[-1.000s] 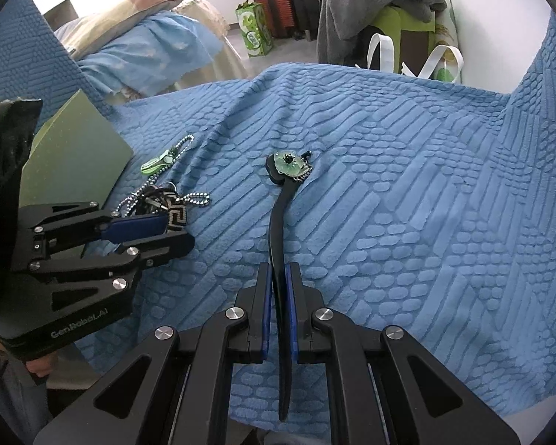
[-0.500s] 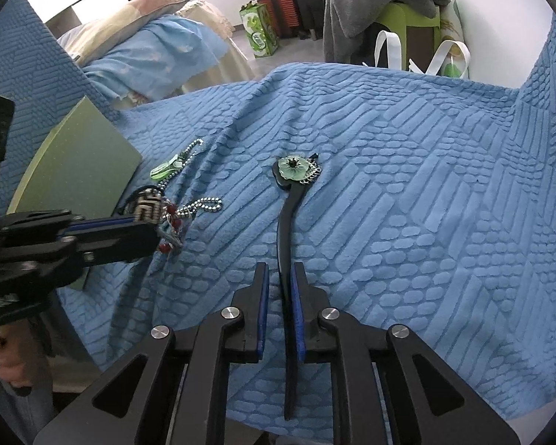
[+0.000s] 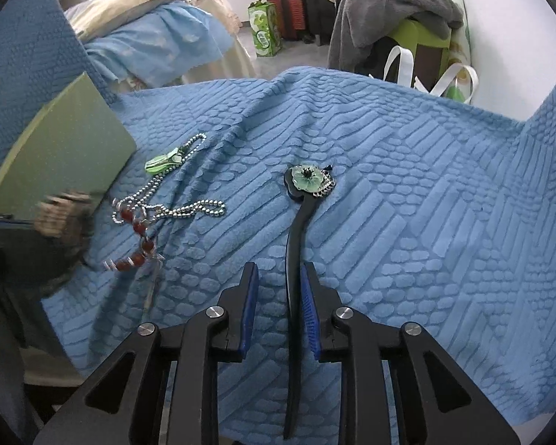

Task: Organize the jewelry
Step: 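Lift the hairpin and bangle and carry both over the green box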

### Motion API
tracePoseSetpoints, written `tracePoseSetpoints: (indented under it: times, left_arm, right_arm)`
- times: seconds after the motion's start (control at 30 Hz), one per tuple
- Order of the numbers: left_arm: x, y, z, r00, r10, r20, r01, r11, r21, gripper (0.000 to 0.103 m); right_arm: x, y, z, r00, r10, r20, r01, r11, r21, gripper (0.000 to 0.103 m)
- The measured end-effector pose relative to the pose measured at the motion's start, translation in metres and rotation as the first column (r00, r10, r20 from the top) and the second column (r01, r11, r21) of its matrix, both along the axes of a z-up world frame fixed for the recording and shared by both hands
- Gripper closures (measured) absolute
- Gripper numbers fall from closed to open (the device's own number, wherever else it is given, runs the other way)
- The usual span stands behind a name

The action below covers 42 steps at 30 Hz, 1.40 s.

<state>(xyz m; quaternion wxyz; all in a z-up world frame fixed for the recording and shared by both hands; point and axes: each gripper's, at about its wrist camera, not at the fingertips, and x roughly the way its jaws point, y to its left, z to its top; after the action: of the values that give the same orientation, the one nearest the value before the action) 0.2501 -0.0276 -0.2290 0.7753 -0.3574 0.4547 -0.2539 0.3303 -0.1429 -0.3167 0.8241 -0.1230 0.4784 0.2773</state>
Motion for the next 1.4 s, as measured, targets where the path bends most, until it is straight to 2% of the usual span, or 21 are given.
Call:
tracePoseSetpoints:
  times: [0.03,0.13,0.3,0.53,0.8,0.93,1.03,1.13,1.4]
  left_arm:
    - [-0.001,0.003,0.002,1.0,0.005,0.001,-0.005,1.0,-0.027,0.097]
    - [0.0,0.012,0.0,1.0,0.028,-0.003,-0.028,0.995,-0.096,0.097]
    - [0.001,0.016,-0.001,0.999,0.038,-0.017,-0.039,0.996,-0.084,0.097]
    - [-0.001,0.015,0.004,0.999,0.041,-0.006,-0.041,0.999,-0.004,0.097]
    - [-0.003,0.013,0.019,0.998,0.054,0.022,-0.057,0.982,0.177,0.097]
    - [-0.011,0.01,0.04,0.996,0.045,0.076,-0.066,0.948,0.31,0.097]
    - [-0.019,0.012,0.057,0.993,0.044,0.11,-0.08,0.934,0.348,0.097]
    - [-0.026,0.018,0.08,0.985,0.06,0.159,-0.12,0.907,0.404,0.097]
    - [-0.043,0.048,0.143,0.952,0.094,0.292,-0.234,0.837,0.495,0.097]
  right_arm:
    - [-0.001,0.002,0.0,1.0,-0.004,0.015,0.004,1.0,-0.025,0.097]
    - [0.001,-0.001,0.0,1.0,-0.011,-0.002,0.011,1.0,-0.017,0.097]
    - [0.002,-0.005,0.002,1.0,-0.025,-0.005,0.025,1.0,-0.018,0.097]
    - [-0.001,-0.009,0.019,0.998,-0.057,0.026,0.057,0.998,-0.01,0.098]
    - [-0.014,-0.014,0.044,0.993,-0.118,0.028,0.117,0.992,0.035,0.098]
    - [-0.023,-0.013,0.059,0.991,-0.131,0.04,0.129,0.99,0.051,0.097]
    - [-0.031,-0.011,0.079,0.987,-0.147,0.061,0.142,0.987,0.074,0.097]
    - [-0.037,-0.007,0.1,0.984,-0.158,0.084,0.149,0.984,0.1,0.097]
    - [-0.053,0.021,0.169,0.97,-0.149,0.192,0.12,0.981,0.155,0.097]
